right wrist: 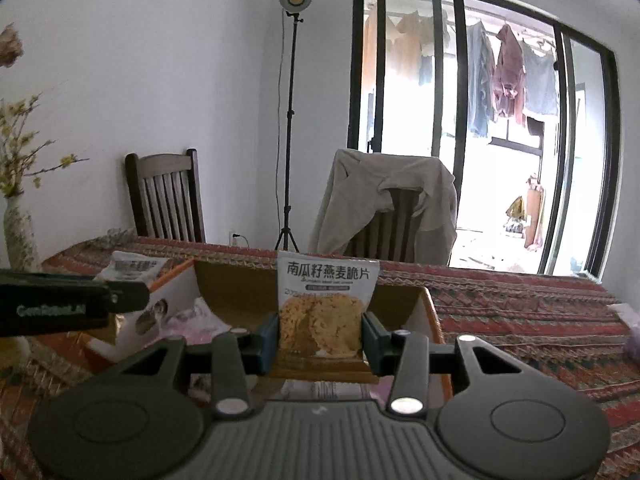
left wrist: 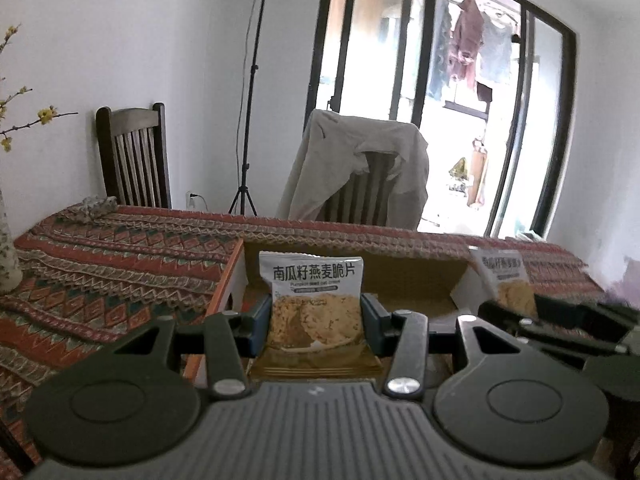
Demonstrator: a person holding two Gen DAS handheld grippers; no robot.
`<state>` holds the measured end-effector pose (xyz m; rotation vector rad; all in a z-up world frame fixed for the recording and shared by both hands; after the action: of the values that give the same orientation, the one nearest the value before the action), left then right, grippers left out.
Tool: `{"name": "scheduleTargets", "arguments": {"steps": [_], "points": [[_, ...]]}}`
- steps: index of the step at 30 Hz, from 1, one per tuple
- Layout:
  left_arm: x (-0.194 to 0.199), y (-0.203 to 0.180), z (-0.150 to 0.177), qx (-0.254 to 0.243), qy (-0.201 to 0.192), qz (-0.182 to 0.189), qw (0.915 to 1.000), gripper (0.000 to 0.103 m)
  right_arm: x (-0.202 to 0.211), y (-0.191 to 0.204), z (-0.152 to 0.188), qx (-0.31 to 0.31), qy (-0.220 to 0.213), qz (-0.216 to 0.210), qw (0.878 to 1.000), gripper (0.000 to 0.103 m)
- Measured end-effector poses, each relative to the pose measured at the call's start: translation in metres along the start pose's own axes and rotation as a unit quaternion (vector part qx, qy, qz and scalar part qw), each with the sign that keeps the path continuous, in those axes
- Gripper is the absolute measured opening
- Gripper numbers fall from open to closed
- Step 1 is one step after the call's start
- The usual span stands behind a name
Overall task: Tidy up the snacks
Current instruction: 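Carry both oat-crisp packets into the box and open both tools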
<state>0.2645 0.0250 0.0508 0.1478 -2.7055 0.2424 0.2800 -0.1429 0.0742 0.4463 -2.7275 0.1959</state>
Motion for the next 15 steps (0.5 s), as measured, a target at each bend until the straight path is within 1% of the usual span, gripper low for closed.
{"name": "scheduleTargets", "arguments": {"steps": [3,5,7,11,15], "points": [[-0.019,0.003,-0.004,0.016,-0.002,-0.01,0.9998,0.048,-0.015,-0.003,-0.001,-0.009,-0.011,0.005,1.0,0.042],[-0.028,0.006,-0.001,0.023,-0.007,-0.012,0.9996,0.048,-0.02,-0.006,0.003,-0.014,-0.017,-0.002,1.0,0.042],[-0.037,0.009,0.005,0.023,-0.004,-0.012,0.9997,0.048,-0.027,-0.008,0.011,-0.019,-0.009,-0.013,1.0,0.042],[-0.051,0.016,0.017,0.013,0.015,-0.002,0.9998,0.048,-0.037,-0.005,0.022,-0.011,0.016,-0.021,1.0,0.042],[-0.056,0.018,0.026,0.01,0.019,0.005,0.9998,0.048,-0.041,-0.002,0.029,-0.005,0.025,-0.021,0.999,0.042]]}}
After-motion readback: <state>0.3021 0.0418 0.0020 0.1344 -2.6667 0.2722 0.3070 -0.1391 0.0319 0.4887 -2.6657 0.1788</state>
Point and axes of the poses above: each gripper's, at about its wrist camera, not at the fingertips, and x roughly against the way its jaws point, y to its left, z to its underside, the point moved 5 cm from there along -x, roughly the way its jaws point, and after that the axes turned 2 degrees about x, right-handed, at the moved point
